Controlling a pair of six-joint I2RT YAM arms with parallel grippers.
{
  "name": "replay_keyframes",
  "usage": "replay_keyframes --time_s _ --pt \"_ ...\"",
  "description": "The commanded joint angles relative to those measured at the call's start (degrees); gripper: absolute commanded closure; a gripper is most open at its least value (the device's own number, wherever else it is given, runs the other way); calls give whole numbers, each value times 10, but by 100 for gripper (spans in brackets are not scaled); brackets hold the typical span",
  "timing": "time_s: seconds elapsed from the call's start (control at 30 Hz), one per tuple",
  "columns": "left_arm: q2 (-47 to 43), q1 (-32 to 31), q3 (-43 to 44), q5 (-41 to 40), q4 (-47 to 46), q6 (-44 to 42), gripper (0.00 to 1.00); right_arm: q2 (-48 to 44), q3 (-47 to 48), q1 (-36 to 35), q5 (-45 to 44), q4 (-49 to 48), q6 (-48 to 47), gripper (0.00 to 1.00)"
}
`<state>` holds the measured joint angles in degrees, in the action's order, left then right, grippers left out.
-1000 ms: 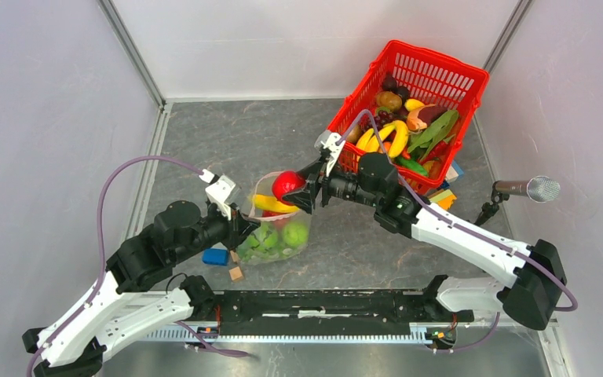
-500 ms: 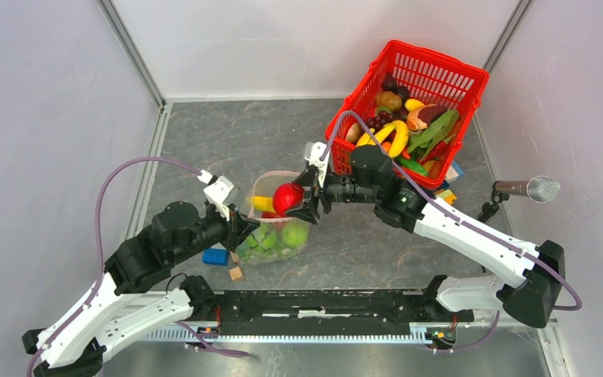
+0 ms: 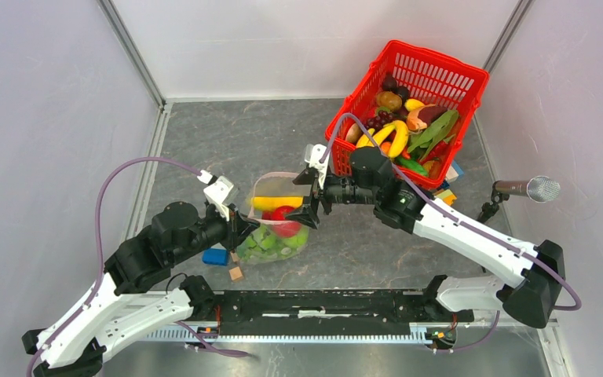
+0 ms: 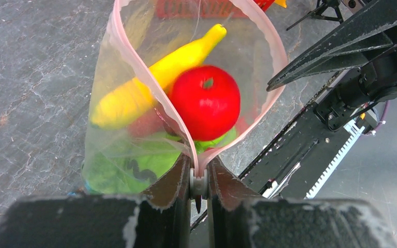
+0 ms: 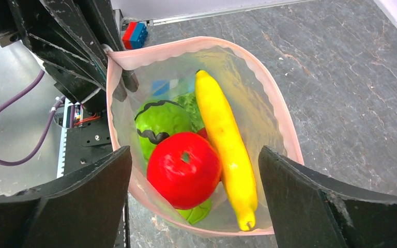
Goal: Place the food in the zip-top bag and seal the zipper
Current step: Place the fake fruit in the zipper food storage bag, then adjust the zipper food storage bag at the center of the board.
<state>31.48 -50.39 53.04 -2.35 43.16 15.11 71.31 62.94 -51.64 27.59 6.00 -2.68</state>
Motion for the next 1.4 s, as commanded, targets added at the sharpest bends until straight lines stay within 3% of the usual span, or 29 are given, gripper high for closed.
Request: replay_keyframes --time_s 0.0,0.17,0.23,0.3,0.63,0.8,0.97,1.2,1.37 --pt "-4 -1 0 12 -34 15 86 -20 -7 -2 10 -30 3 4" --pt "-2 -1 0 10 -34 13 86 -54 -28 -2 -17 -55 10 7" --pt "-3 -1 0 8 -34 12 86 -78 -48 -2 -50 -92 19 16" --pt "-6 -1 -2 1 -35 12 87 -108 -73 -2 -96 -116 26 19" --pt "-11 -1 -9 -14 -54 15 88 -206 -175 -2 -293 -143 71 7" --pt "-12 -1 -7 -16 -55 15 89 -241 -248 -2 -329 -191 90 4" --pt "-14 -1 -3 -14 -56 14 89 -270 -328 -2 -279 -271 92 4" --pt "-21 -1 2 20 -57 -4 89 -262 -374 -2 -145 -299 17 7" --pt "-4 -1 26 129 -27 -62 91 -191 -288 -1 -89 -201 -85 4"
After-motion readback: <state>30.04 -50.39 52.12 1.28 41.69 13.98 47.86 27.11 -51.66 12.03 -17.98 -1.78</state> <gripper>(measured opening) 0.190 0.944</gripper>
